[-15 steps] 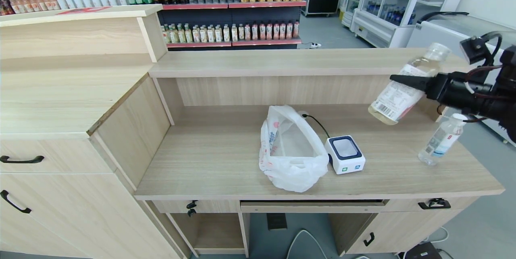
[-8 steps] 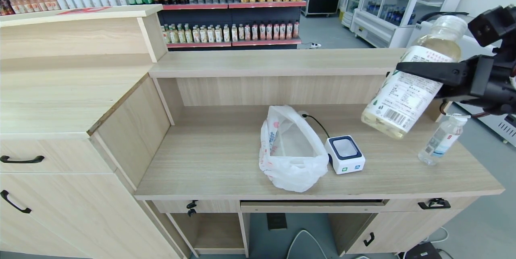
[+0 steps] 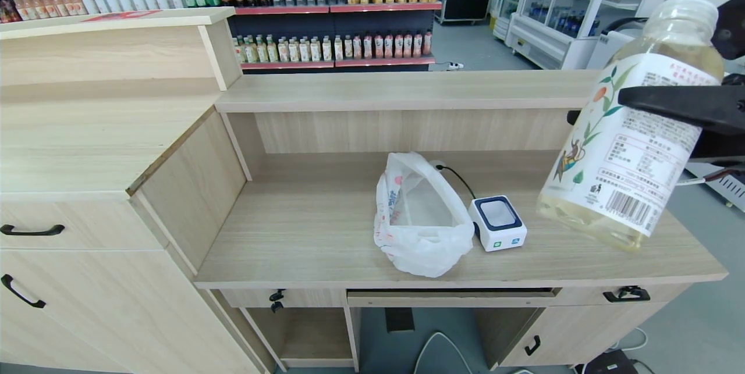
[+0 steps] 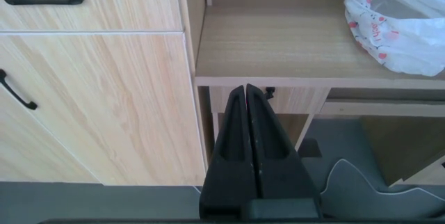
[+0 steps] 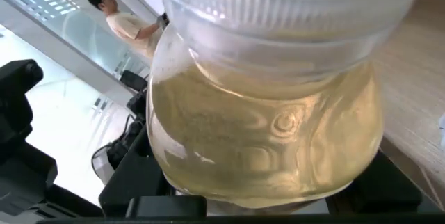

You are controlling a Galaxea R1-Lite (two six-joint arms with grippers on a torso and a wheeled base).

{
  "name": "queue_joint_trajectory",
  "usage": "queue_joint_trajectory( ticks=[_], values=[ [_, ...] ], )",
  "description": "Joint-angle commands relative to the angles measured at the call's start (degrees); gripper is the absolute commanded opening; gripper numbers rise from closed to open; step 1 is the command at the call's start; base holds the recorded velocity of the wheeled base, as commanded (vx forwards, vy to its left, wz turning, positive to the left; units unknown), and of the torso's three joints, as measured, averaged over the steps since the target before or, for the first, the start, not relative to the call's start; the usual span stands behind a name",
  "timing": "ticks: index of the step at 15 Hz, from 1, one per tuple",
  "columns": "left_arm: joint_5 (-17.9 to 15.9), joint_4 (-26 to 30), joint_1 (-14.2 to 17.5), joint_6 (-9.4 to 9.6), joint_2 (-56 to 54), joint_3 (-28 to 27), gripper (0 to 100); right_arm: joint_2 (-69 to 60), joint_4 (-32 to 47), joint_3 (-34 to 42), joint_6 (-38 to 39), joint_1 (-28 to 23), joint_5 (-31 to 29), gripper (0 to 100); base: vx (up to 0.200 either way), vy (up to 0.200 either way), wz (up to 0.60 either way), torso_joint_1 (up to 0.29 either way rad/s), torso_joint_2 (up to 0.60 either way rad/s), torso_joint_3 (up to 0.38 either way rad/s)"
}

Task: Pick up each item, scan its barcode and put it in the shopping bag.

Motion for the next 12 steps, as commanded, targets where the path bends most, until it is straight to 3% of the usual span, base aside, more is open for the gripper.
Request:
queue_joint_trajectory(
  ticks=[1, 7, 12],
  values=[
    [0.0, 0.0, 0.0, 0.0, 0.0, 0.0, 0, -1.3, 0.0, 0.4, 0.5, 0.4, 0.0, 0, 0.0, 0.0, 0.0, 0.0, 0.0, 0.0],
    [0.0, 0.0, 0.0, 0.0, 0.0, 0.0, 0, -4.5, -0.1, 2.5, 6.1, 1.4, -0.6, 0, 0.0, 0.0, 0.0, 0.0, 0.0, 0.0],
    [0.0, 0.0, 0.0, 0.0, 0.0, 0.0, 0, -6.4, 0.3, 4.8, 9.3, 4.4, -10.3, 0, 0.0, 0.0, 0.0, 0.0, 0.0, 0.0]
  ],
)
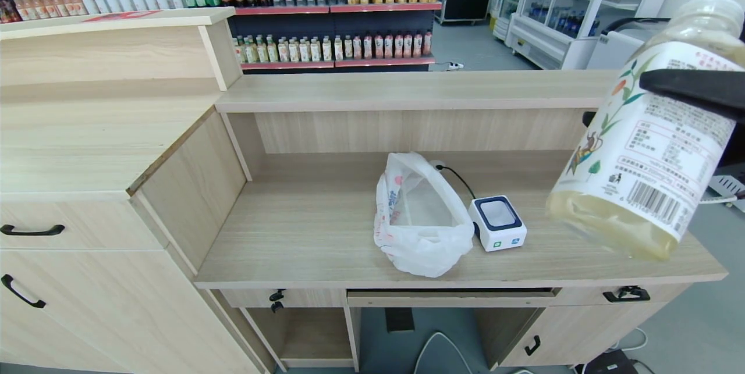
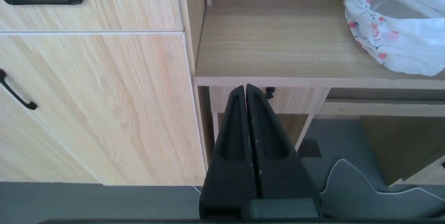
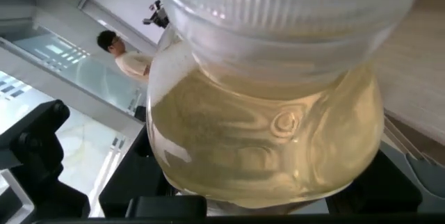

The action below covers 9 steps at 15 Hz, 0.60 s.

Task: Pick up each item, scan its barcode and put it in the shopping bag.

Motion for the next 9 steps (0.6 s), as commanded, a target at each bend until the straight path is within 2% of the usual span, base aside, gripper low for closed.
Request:
queue_joint_trajectory(
  ticks=[1, 6, 9],
  values=[
    [0.0, 0.0, 0.0, 0.0, 0.0, 0.0, 0, -0.8, 0.2, 1.1, 0.0, 1.2, -1.1, 0, 0.0, 0.0, 0.0, 0.0, 0.0, 0.0],
    [0.0, 0.0, 0.0, 0.0, 0.0, 0.0, 0, -3.0, 3.6, 2.4, -0.5, 3.3, -3.4, 0, 0.0, 0.0, 0.0, 0.0, 0.0, 0.0],
    [0.0, 0.0, 0.0, 0.0, 0.0, 0.0, 0, -3.2, 3.7, 3.4, -4.2, 3.8, -3.1, 0, 0.0, 0.0, 0.0, 0.0, 0.0, 0.0]
  ],
)
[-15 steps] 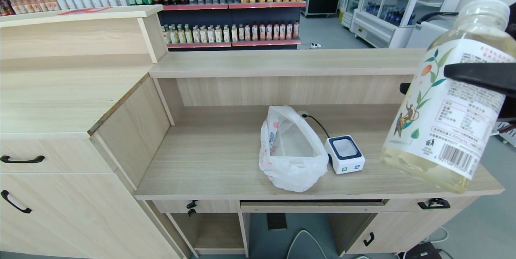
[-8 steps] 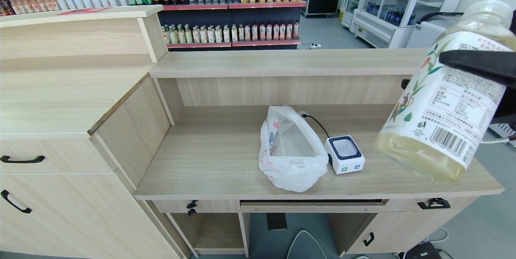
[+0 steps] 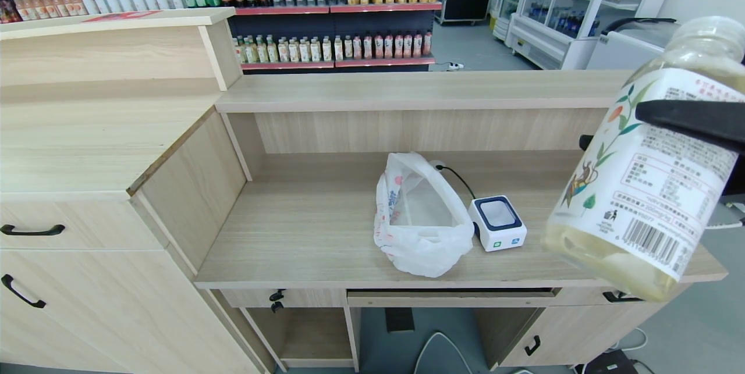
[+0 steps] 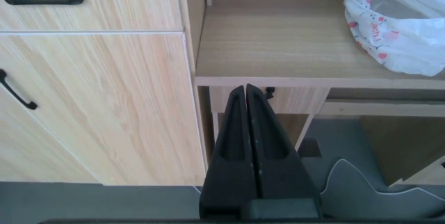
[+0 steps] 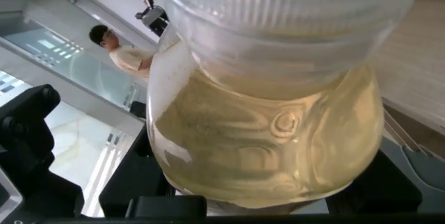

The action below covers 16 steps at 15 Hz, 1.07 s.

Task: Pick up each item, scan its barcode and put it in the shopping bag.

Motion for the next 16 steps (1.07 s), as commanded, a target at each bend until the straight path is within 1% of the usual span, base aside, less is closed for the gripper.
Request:
queue_joint_trajectory(
  ticks=[1, 3, 16],
  values=[
    [0.0, 0.0, 0.0, 0.0, 0.0, 0.0, 0, -0.2, 0.1, 0.8, -0.9, 0.5, 0.1, 0, 0.0, 0.0, 0.0, 0.0, 0.0, 0.0],
    [0.0, 0.0, 0.0, 0.0, 0.0, 0.0, 0, -0.2, 0.4, 1.1, -2.9, 0.9, 0.1, 0, 0.0, 0.0, 0.0, 0.0, 0.0, 0.0],
    [0.0, 0.0, 0.0, 0.0, 0.0, 0.0, 0, -0.9, 0.4, 1.5, -3.1, 1.4, 1.1, 0, 0.0, 0.0, 0.0, 0.0, 0.0, 0.0]
  ],
)
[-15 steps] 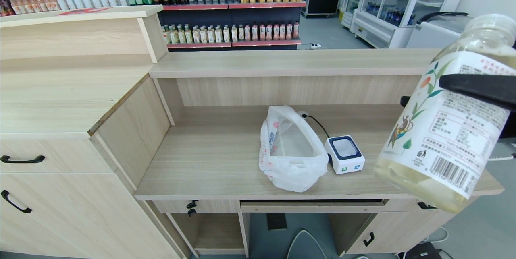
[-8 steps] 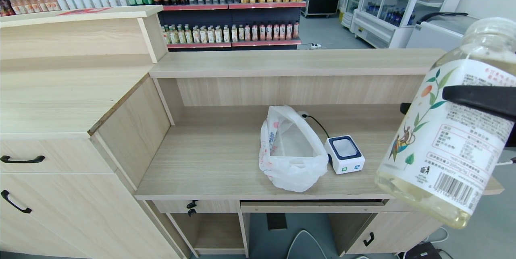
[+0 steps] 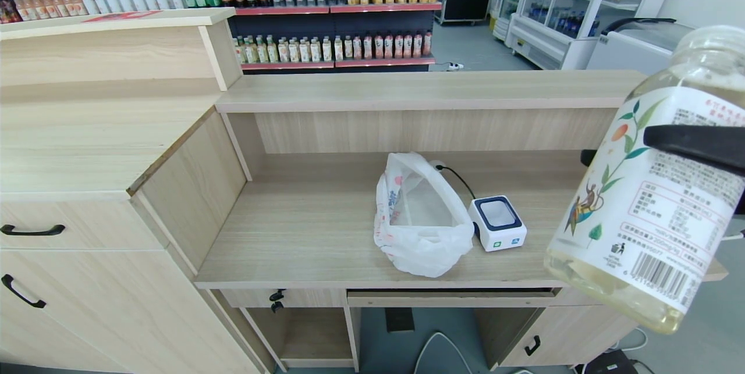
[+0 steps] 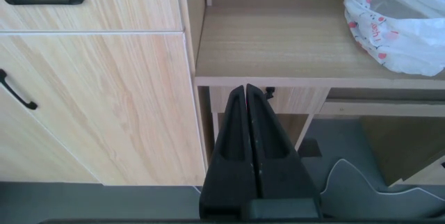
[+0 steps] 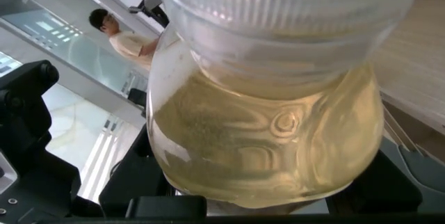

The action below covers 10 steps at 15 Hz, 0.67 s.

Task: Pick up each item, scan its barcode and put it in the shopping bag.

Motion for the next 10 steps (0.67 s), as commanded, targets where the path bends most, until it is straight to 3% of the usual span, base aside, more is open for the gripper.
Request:
queue_joint_trajectory(
  ticks=[1, 10],
  values=[
    [0.0, 0.0, 0.0, 0.0, 0.0, 0.0, 0, 0.4, -0.1, 0.0, 0.0, 0.1, 0.0, 0, 0.0, 0.0, 0.0, 0.0, 0.0, 0.0],
    [0.0, 0.0, 0.0, 0.0, 0.0, 0.0, 0, 0.8, -0.1, -0.2, -0.5, -1.4, -0.4, 0, 0.0, 0.0, 0.0, 0.0, 0.0, 0.0]
  ],
)
